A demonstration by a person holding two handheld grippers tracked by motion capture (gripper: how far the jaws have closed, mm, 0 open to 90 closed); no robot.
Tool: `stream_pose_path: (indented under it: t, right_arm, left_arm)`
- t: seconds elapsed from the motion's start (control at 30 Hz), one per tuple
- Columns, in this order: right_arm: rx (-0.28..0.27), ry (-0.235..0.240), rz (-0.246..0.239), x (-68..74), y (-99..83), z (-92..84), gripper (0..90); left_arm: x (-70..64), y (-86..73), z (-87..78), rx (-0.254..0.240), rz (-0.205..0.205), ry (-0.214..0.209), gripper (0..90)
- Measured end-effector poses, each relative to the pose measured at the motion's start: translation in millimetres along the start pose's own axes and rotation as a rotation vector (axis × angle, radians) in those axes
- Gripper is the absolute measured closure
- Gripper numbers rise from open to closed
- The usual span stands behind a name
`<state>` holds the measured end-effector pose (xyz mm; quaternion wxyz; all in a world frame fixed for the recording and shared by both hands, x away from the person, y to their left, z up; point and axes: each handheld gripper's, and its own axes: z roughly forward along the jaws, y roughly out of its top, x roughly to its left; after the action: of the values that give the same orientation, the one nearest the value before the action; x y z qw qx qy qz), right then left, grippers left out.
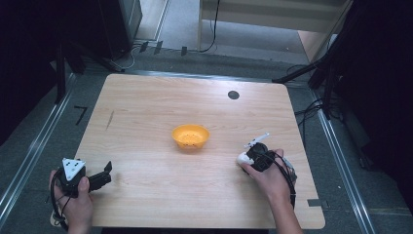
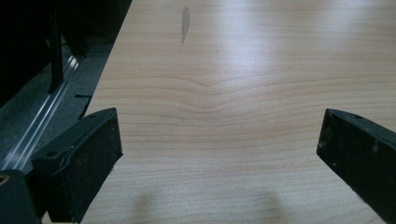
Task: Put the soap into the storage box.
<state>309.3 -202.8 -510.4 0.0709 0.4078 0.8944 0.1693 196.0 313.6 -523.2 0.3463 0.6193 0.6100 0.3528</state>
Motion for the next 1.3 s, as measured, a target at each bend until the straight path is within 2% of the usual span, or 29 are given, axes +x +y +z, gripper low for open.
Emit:
stream_pose_path:
  t: [0.1, 0.13, 0.3, 0.33, 0.43, 0.5, 0.6, 0.83, 0.97, 1.07, 1.3]
  right_arm:
    - [0.01, -0.008, -0.032, 0.1, 0.6, -0.5, 51.2]
    - [0.015, 0.004, -0.042, -1.0, 0.8, -1.3, 51.2]
    - [-0.007, 0.021, -0.049, -3.3, 2.6, -7.6, 51.3]
    - [-0.018, 0.026, -0.079, -2.5, 5.0, -11.5, 51.3]
    - [-0.026, 0.016, -0.118, 1.3, 10.1, -17.6, 51.4]
    - [-0.029, 0.019, -0.125, 1.8, 11.4, -19.1, 51.4]
    - [-0.027, 0.021, -0.167, 5.8, 18.7, -24.1, 51.4]
    - [-0.037, 0.037, -0.219, 8.5, 30.4, -29.4, 51.4]
    - [-0.061, 0.071, -0.243, 7.0, 37.3, -31.8, 51.3]
    - [-0.054, 0.082, -0.294, 9.9, 45.5, -32.9, 51.3]
    - [-0.074, 0.098, -0.354, 19.0, 60.3, -35.1, 51.3]
  left_arm:
    - [0.0, 0.1, 0.1, 0.001, 0.0, 0.0, 0.3]
    - [0.1, 0.2, 0.1, 0.003, 0.002, 0.0, 0.3]
    - [0.0, 0.2, 0.1, 0.004, 0.001, 0.0, 0.3]
    - [0.0, 0.1, 0.1, 0.003, 0.001, 0.0, 0.3]
    - [0.0, 0.1, 0.2, 0.002, 0.002, -0.002, 0.3]
    - [0.0, 0.2, 0.1, 0.003, 0.003, -0.002, 0.3]
    - [0.1, 0.2, 0.2, 0.004, 0.001, -0.003, 0.3]
    - [-0.2, 0.2, 0.4, 0.002, 0.001, -0.002, 0.3]
    - [-0.5, 0.2, 0.7, 0.002, -0.001, -0.003, 0.3]
    - [-0.4, 0.3, 0.7, 0.003, -0.002, -0.005, 0.3]
    - [1.1, 0.3, 0.4, 0.004, -0.008, -0.01, 0.3]
